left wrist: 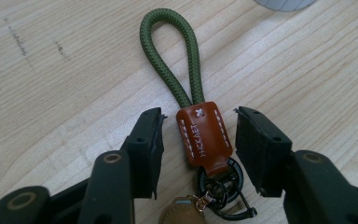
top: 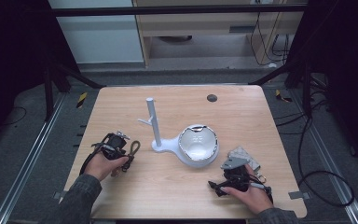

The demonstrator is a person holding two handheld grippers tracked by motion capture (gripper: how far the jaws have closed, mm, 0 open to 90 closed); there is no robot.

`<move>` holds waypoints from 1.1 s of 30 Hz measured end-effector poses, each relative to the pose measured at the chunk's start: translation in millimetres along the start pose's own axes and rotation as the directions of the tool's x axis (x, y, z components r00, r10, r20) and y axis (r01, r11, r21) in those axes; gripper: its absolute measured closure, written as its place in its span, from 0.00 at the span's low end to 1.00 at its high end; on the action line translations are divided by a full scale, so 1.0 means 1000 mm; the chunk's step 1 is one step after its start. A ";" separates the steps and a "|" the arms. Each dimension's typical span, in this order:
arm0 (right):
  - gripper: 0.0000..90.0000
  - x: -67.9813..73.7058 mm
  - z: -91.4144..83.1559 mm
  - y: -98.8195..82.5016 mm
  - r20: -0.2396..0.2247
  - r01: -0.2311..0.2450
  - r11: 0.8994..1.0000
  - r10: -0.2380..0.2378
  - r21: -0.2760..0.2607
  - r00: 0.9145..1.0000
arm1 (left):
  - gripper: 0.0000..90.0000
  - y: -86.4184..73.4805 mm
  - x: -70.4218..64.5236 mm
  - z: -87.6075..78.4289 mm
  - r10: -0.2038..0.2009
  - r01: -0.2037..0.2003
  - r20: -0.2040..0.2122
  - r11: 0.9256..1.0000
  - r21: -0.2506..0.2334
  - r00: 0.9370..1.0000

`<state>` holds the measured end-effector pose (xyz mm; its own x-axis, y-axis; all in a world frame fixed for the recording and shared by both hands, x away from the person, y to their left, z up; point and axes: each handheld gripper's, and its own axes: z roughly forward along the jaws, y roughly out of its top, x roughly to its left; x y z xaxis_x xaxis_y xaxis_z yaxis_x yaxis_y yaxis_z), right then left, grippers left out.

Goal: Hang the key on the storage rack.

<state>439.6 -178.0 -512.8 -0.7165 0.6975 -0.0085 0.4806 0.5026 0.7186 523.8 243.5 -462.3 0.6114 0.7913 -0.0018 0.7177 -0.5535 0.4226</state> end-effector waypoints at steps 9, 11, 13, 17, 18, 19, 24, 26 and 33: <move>0.01 0.000 0.000 0.000 -0.001 0.003 1.000 -0.003 -0.001 1.000 | 0.58 0.004 0.000 0.003 -0.020 0.020 -0.005 0.998 0.058 1.000; 0.01 0.000 -0.001 -0.001 -0.002 0.002 1.000 -0.002 -0.001 1.000 | 0.58 0.005 0.000 0.004 -0.028 0.028 -0.004 0.997 0.065 1.000; 0.01 0.000 -0.001 -0.001 -0.003 0.003 1.000 -0.003 -0.001 1.000 | 0.59 0.006 0.000 0.005 -0.028 0.028 -0.006 0.997 0.074 1.000; 0.01 0.000 -0.001 -0.001 -0.004 0.004 1.000 -0.004 0.000 1.000 | 0.61 0.009 -0.002 0.006 -0.033 0.034 -0.016 0.996 0.079 0.999; 0.01 0.000 -0.001 -0.001 -0.005 0.004 1.000 -0.004 -0.001 1.000 | 0.62 0.010 -0.002 0.006 -0.036 0.037 -0.015 0.996 0.081 0.999; 0.01 0.000 -0.001 -0.001 -0.005 0.005 1.000 -0.005 0.000 1.000 | 0.63 0.010 -0.002 0.007 -0.040 0.041 -0.013 0.996 0.081 0.999; 0.01 0.000 -0.001 -0.001 -0.007 0.005 1.000 -0.005 -0.001 1.000 | 0.65 0.010 -0.003 0.009 -0.037 0.038 -0.014 0.995 0.092 0.999; 0.01 0.000 -0.002 -0.001 -0.007 0.005 1.000 -0.005 0.000 1.000 | 0.65 0.010 -0.002 0.009 -0.037 0.038 -0.012 0.995 0.095 0.999; 0.01 0.000 -0.002 -0.001 -0.007 0.005 1.000 -0.005 0.000 1.000 | 0.69 0.011 -0.002 0.010 -0.027 0.028 -0.014 0.995 0.101 1.000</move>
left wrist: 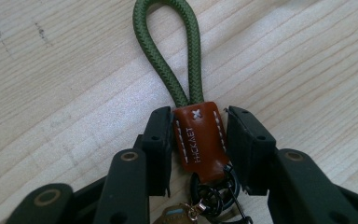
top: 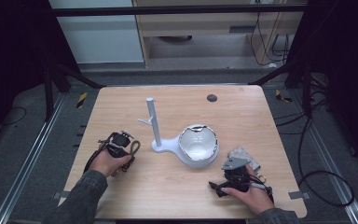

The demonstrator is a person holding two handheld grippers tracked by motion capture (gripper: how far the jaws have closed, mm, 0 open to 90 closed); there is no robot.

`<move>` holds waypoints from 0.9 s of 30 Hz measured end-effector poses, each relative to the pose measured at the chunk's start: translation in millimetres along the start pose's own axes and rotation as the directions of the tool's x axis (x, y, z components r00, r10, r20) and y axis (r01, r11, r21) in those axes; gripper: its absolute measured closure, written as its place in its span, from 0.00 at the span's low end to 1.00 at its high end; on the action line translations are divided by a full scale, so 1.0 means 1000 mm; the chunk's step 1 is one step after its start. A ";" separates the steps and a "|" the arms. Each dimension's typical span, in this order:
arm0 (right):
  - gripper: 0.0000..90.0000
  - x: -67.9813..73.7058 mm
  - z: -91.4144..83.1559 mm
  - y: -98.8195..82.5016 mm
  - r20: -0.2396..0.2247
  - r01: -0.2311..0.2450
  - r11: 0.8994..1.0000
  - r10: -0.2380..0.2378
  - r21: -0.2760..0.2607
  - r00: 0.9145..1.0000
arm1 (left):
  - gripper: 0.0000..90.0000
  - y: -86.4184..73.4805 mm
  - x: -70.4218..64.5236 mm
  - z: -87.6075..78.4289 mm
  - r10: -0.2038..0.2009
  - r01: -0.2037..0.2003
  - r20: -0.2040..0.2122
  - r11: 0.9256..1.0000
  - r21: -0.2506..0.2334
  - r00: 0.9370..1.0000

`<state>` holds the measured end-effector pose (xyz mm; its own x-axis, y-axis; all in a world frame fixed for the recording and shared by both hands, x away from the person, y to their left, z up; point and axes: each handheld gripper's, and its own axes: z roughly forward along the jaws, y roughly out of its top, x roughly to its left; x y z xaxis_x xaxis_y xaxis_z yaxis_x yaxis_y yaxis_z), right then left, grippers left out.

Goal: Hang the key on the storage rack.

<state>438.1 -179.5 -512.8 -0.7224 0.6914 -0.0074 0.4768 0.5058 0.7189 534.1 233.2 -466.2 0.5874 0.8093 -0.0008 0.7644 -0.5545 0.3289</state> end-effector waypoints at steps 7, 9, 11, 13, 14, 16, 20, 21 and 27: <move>0.01 0.000 0.000 0.000 0.000 0.000 1.000 0.000 0.001 1.000 | 0.73 -0.003 0.000 -0.005 0.018 -0.019 -0.019 0.999 -0.036 1.000; 0.01 0.000 0.000 0.000 0.001 0.000 1.000 0.000 0.000 1.000 | 0.73 -0.004 0.001 -0.009 0.028 -0.029 -0.016 0.998 -0.048 0.999; 0.01 0.000 0.000 0.000 0.000 0.000 1.000 0.000 0.000 1.000 | 0.73 -0.007 0.001 -0.013 0.032 -0.033 -0.018 0.997 -0.067 0.999; 0.01 0.000 0.000 0.000 0.000 0.000 1.000 0.000 0.000 1.000 | 0.73 -0.010 0.000 -0.019 0.037 -0.039 -0.019 0.995 -0.091 0.999; 0.01 0.000 0.000 0.000 0.000 0.000 1.000 0.000 0.000 1.000 | 0.73 -0.012 -0.001 -0.023 0.044 -0.045 -0.018 0.993 -0.105 0.999; 0.01 0.000 0.000 0.000 0.000 0.000 1.000 0.000 0.000 1.000 | 0.73 -0.017 -0.003 -0.031 0.048 -0.050 -0.017 0.989 -0.136 0.999; 0.01 0.000 0.000 0.000 0.001 0.000 1.000 0.000 0.001 1.000 | 0.73 -0.026 -0.008 -0.047 0.063 -0.063 -0.009 0.979 -0.196 0.998; 0.01 0.000 0.000 0.000 0.001 0.000 1.000 0.000 0.000 1.000 | 0.73 -0.028 -0.009 -0.050 0.069 -0.069 -0.009 0.976 -0.204 0.998; 0.01 0.000 0.000 0.000 0.000 0.001 1.000 -0.001 0.000 1.000 | 0.73 -0.031 -0.020 -0.064 0.095 -0.094 -0.012 0.962 -0.258 0.995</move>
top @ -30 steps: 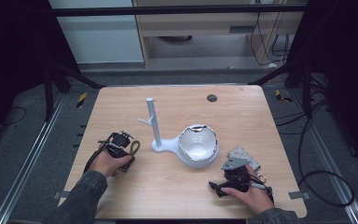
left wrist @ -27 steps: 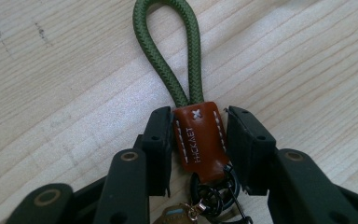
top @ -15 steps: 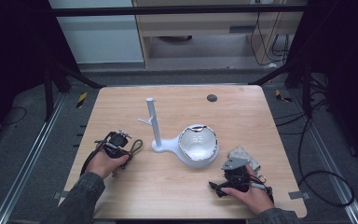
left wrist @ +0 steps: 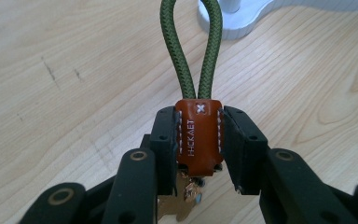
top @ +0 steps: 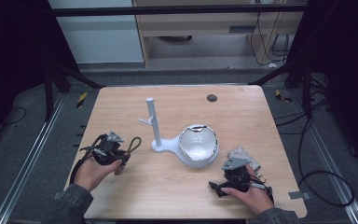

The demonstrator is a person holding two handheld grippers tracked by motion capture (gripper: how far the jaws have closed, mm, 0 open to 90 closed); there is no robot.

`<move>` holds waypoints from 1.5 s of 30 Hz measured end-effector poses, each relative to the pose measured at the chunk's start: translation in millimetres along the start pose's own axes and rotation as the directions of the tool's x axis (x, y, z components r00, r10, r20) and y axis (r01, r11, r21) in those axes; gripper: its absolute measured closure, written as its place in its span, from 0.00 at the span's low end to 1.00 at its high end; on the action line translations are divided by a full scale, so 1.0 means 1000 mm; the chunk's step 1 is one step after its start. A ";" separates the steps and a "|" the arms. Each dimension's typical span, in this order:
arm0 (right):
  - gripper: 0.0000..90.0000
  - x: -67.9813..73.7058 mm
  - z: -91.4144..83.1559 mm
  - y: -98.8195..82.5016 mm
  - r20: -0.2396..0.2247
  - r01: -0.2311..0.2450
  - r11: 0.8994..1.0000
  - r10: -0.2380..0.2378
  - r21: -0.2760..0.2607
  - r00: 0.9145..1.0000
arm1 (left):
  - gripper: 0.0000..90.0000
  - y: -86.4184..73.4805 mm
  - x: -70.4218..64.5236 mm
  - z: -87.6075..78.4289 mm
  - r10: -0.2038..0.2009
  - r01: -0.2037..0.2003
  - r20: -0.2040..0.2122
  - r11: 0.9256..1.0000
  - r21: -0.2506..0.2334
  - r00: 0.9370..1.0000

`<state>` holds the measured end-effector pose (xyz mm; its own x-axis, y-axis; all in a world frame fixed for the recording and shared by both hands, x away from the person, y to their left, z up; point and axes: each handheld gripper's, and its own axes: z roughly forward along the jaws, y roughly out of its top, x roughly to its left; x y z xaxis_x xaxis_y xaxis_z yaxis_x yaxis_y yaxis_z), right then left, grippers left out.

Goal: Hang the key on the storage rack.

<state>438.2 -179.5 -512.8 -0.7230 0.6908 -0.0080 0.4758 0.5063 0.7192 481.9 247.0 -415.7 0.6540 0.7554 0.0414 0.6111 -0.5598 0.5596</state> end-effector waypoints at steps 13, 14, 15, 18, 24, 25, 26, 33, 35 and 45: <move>0.01 0.000 0.000 0.000 0.001 0.000 1.000 0.000 0.000 1.000 | 0.73 0.004 -0.015 -0.026 0.017 -0.014 0.015 0.990 -0.138 1.000; 0.01 0.000 0.000 0.000 0.001 0.000 1.000 0.000 0.000 1.000 | 0.73 0.004 -0.017 -0.027 0.020 -0.018 0.017 0.990 -0.143 1.000; 0.01 0.000 0.000 0.000 0.001 0.000 1.000 0.000 0.000 1.000 | 0.73 0.005 -0.018 -0.028 0.025 -0.022 0.018 0.989 -0.146 1.000; 0.00 0.000 0.000 0.000 0.000 0.001 1.000 -0.001 0.001 1.000 | 0.73 0.006 -0.021 -0.031 0.029 -0.025 0.020 0.987 -0.159 0.999; 0.00 -0.001 0.000 0.000 0.006 -0.007 1.000 0.007 0.002 1.000 | 0.73 0.007 -0.024 -0.035 0.027 -0.023 0.020 0.982 -0.189 0.999; 0.00 -0.001 0.000 0.000 0.006 -0.008 1.000 0.008 0.003 1.000 | 0.73 0.008 -0.025 -0.036 0.028 -0.024 0.019 0.981 -0.195 0.999; 0.00 -0.001 0.000 0.000 0.006 -0.008 1.000 0.008 0.003 1.000 | 0.73 0.008 -0.026 -0.038 0.030 -0.026 0.018 0.980 -0.199 0.999; 0.00 -0.001 0.000 0.000 0.006 -0.008 1.000 0.008 0.003 1.000 | 0.73 0.011 -0.034 -0.044 0.044 -0.038 0.021 0.972 -0.231 0.999; 0.00 -0.001 0.000 0.000 0.006 -0.008 1.000 0.008 0.002 1.000 | 0.73 0.013 -0.036 -0.045 0.049 -0.042 0.024 0.971 -0.237 0.999; 0.00 0.000 0.000 0.000 0.006 -0.009 1.000 0.009 0.002 1.000 | 0.73 0.015 -0.045 -0.052 0.067 -0.057 0.028 0.962 -0.267 0.997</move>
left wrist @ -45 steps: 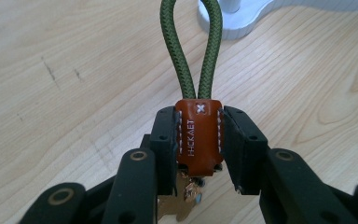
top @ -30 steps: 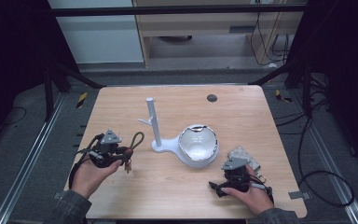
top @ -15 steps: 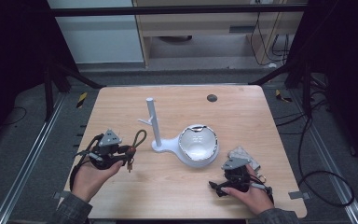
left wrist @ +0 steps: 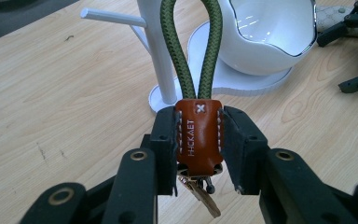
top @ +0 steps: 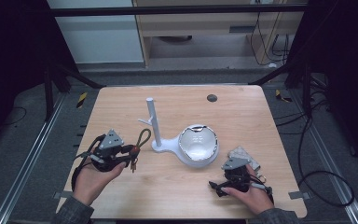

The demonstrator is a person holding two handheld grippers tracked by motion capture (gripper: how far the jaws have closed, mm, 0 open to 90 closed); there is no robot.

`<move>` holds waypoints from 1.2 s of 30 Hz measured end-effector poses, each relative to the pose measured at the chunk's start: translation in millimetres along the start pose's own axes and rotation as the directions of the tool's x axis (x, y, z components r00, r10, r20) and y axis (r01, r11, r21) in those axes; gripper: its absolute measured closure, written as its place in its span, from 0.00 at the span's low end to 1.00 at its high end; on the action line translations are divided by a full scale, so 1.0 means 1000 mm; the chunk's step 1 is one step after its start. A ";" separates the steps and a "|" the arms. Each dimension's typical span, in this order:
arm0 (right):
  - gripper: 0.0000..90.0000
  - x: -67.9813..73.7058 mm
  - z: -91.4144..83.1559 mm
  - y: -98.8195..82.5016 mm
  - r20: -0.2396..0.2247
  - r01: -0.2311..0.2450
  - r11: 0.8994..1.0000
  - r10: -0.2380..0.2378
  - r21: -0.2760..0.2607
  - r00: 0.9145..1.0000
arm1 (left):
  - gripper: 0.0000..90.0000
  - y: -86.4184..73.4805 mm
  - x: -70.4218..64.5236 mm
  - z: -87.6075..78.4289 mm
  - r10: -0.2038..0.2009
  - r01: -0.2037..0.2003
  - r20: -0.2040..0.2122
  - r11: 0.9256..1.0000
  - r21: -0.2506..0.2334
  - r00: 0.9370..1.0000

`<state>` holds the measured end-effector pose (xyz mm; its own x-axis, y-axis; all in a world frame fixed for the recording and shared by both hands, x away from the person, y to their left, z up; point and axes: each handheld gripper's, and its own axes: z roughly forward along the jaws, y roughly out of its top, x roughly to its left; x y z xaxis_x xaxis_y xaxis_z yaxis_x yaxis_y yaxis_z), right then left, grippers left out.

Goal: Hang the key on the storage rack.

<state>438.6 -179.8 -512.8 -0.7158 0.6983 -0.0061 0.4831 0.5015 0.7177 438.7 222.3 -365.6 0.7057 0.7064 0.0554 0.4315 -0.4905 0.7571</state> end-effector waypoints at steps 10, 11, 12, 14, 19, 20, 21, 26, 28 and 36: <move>0.00 0.000 0.000 0.000 0.000 0.000 1.000 0.000 0.000 1.000 | 0.73 0.006 -0.002 -0.004 0.007 -0.007 -0.001 1.000 -0.025 1.000; 0.00 0.000 0.000 0.000 0.001 0.001 1.000 -0.001 0.000 1.000 | 0.73 0.007 -0.002 -0.004 0.009 -0.009 -0.001 1.000 -0.025 1.000; 0.00 0.000 0.000 0.000 0.000 0.000 1.000 0.000 0.000 1.000 | 0.73 0.007 -0.002 -0.005 0.010 -0.011 -0.002 1.000 -0.025 1.000; 0.00 0.000 0.000 0.000 0.001 0.001 1.000 -0.001 0.000 1.000 | 0.73 0.008 -0.002 -0.005 0.014 -0.015 -0.003 1.000 -0.026 1.000; 0.00 0.000 0.000 0.000 0.000 0.000 1.000 0.000 0.000 1.000 | 0.73 0.010 -0.003 -0.007 0.011 -0.011 -0.004 0.999 -0.036 1.000; 0.00 0.000 0.000 0.000 0.000 0.000 1.000 0.000 0.000 1.000 | 0.73 0.010 -0.003 -0.008 0.012 -0.012 -0.004 0.999 -0.038 1.000; 0.00 0.000 0.000 0.000 0.000 0.000 1.000 0.000 0.000 1.000 | 0.73 0.011 -0.004 -0.008 0.011 -0.011 -0.003 0.999 -0.041 1.000; 0.00 0.000 0.000 0.000 0.000 0.000 1.000 0.000 0.000 1.000 | 0.73 0.014 -0.005 -0.010 0.015 -0.016 -0.005 0.998 -0.053 1.000; 0.00 0.000 0.000 0.000 0.000 0.000 1.000 0.000 0.000 1.000 | 0.73 0.016 -0.006 -0.012 0.016 -0.017 -0.008 0.998 -0.057 1.000; 0.00 0.000 0.000 0.000 0.000 0.000 1.000 0.000 0.000 1.000 | 0.73 0.023 -0.006 -0.015 0.019 -0.020 -0.013 0.997 -0.076 1.000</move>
<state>438.7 -179.8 -512.8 -0.7160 0.6981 -0.0065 0.4827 0.5017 0.7178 435.8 214.3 -338.7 0.7061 0.7038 0.0782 0.3738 -0.4642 0.8029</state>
